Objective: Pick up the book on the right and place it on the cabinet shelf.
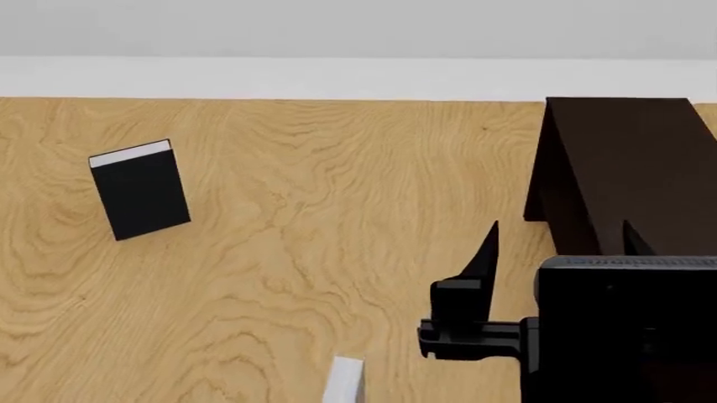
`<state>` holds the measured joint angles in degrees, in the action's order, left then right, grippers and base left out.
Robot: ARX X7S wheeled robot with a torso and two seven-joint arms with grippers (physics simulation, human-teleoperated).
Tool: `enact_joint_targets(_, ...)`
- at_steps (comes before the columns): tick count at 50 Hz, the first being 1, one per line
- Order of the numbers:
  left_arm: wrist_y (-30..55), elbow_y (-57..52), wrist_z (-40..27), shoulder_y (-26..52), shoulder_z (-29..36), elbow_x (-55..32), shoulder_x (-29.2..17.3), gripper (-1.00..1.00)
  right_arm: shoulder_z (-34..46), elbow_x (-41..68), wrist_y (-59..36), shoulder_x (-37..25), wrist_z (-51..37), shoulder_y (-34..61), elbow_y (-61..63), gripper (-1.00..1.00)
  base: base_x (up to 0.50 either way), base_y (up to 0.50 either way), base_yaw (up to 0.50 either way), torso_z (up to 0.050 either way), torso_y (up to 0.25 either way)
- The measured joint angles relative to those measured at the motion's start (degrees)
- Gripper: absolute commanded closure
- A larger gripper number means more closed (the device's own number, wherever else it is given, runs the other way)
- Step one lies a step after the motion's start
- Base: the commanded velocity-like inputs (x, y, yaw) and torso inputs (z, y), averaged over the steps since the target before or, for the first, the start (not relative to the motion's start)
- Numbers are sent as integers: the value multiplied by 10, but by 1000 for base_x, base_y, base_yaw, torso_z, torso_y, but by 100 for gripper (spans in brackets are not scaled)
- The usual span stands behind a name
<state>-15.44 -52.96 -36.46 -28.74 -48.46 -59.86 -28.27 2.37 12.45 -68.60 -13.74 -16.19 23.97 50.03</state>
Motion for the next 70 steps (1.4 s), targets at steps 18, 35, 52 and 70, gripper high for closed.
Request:
enact_joint_targets(18,2,-1,3,1,0,1,0,-100,31,-4,0,-16,-9,6,17,-100,251,-24,0,0,1)
enact_joint_targets(35,7,-3,-1,1,-1,2,-3,-100,45,-2,-1,-22,-14,9,27,-100,285,32,0,0,1)
enact_joint_targets(52,10,-1,1,4,1,3,-3,-100,35,14,-11,-14,-10,11,29,-100,114,10,0,0,1)
enact_joint_targets(70,12,-3,2,3,-1,2,-3,-100,0,99,-111,1,-34,55,73,-100,0,0,0,0,0)
